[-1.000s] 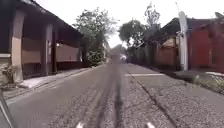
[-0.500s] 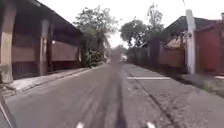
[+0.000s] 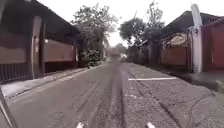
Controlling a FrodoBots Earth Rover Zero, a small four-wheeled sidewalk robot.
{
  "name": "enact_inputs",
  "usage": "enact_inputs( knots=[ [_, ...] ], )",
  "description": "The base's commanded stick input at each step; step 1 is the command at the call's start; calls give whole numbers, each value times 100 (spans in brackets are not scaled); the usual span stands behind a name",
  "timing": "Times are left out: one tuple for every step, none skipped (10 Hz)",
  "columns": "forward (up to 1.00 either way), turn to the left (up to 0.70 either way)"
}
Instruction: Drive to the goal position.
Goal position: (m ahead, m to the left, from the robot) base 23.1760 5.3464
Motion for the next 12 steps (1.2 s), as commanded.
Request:
enact_inputs(
  knots=[
    [100,0],
    [100,0],
    [100,0],
    [100,0],
    [100,0],
    [100,0],
    [100,0],
    [100,0],
    [100,0],
    [100,0],
    [100,0],
    [100,0]
  ],
)
